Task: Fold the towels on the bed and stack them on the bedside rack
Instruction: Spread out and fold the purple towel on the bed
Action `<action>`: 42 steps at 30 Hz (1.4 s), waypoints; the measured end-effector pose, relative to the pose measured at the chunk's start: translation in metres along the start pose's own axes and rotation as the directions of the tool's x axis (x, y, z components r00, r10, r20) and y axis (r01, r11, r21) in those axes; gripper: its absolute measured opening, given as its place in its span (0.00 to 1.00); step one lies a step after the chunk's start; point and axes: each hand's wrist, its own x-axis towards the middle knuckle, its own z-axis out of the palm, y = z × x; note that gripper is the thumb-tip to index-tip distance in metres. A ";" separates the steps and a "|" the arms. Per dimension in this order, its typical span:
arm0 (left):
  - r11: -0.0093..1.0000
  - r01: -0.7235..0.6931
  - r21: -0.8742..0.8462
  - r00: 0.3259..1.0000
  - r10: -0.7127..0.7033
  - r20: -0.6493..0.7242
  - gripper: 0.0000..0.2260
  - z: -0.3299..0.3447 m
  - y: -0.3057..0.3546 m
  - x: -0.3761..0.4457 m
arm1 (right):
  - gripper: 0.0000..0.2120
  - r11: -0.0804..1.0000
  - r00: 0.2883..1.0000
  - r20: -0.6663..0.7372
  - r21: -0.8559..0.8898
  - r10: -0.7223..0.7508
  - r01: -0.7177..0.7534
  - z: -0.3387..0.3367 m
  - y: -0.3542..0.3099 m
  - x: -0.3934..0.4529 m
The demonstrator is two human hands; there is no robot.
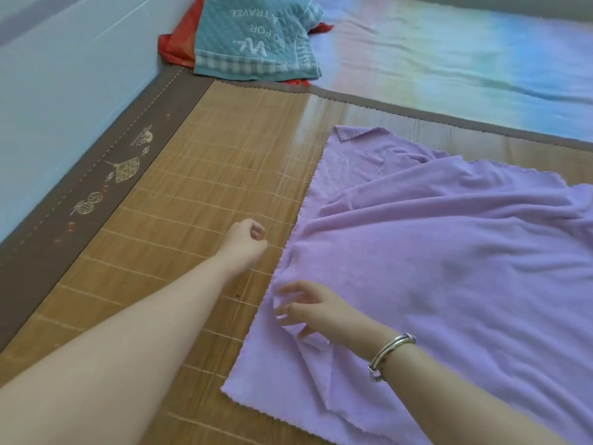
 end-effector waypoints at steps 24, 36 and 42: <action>0.950 0.229 0.214 0.973 -0.231 -0.015 0.06 0.045 -0.118 -0.142 | 0.09 0.666 0.698 -0.477 -0.746 -0.534 -0.001 0.032 0.097 -0.002; 0.960 0.235 -0.149 0.957 -0.256 -0.136 0.06 0.046 -0.126 -0.148 | 0.08 0.813 0.931 -0.045 -0.505 -0.361 0.291 0.072 0.095 -0.021; 0.985 0.173 0.001 0.957 -0.168 -0.238 0.08 0.066 -0.127 -0.154 | 0.08 0.677 0.843 -0.162 -0.680 -0.513 0.281 0.021 0.141 -0.040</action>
